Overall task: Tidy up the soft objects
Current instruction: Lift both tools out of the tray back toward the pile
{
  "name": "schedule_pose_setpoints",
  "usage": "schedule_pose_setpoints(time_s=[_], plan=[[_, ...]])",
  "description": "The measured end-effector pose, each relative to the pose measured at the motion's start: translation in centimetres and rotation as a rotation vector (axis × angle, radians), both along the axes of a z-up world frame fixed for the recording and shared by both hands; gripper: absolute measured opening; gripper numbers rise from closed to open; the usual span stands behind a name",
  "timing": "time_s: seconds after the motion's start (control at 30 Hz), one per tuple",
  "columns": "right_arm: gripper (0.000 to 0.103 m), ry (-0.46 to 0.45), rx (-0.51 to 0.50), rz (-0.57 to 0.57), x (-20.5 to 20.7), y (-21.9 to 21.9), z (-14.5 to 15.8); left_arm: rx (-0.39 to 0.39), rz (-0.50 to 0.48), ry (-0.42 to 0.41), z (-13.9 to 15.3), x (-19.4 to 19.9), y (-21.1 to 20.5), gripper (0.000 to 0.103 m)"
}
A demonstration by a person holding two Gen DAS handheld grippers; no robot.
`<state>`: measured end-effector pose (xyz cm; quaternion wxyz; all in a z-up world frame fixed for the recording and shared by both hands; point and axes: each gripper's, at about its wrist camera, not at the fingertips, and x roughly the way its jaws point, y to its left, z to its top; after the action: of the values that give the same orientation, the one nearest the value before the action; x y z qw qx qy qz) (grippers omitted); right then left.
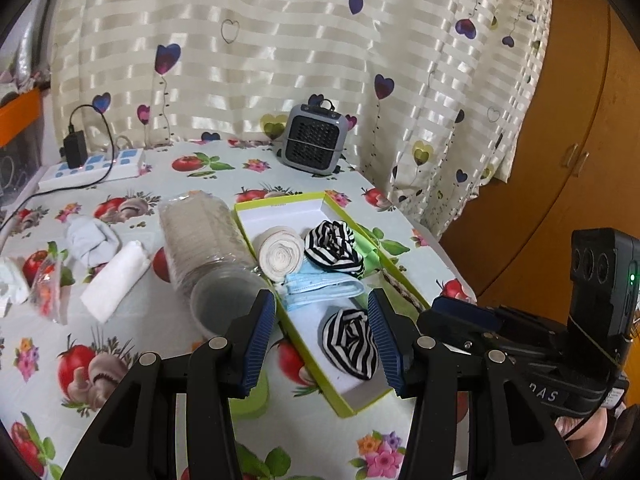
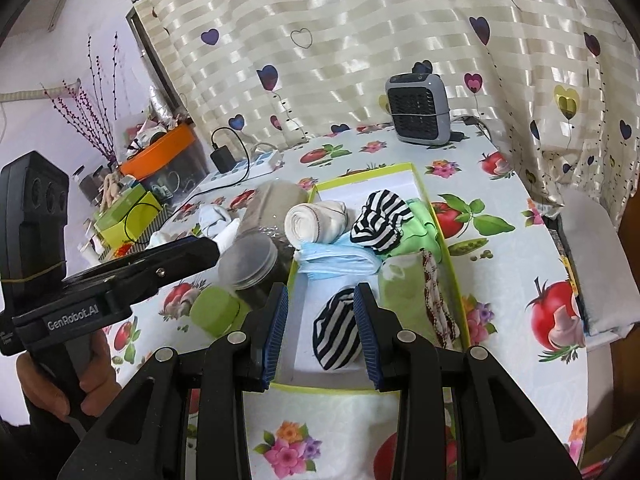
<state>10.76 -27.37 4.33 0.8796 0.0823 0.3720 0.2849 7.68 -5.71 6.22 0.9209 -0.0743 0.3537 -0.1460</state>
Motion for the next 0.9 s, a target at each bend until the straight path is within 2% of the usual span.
schedule_pose_setpoints(time_s=[0.4, 0.9], plan=[[0.035, -0.014, -0.029, 0.036, -1.7, 1.7, 0.5, 0.006, 0.042, -0.013, -0.5, -2.9, 2.7, 0.048], [0.035, -0.013, -0.050, 0.064, -2.3, 3.3, 0.5, -0.014, 0.106, 0.028, -2.3, -4.2, 6.6, 0.048]])
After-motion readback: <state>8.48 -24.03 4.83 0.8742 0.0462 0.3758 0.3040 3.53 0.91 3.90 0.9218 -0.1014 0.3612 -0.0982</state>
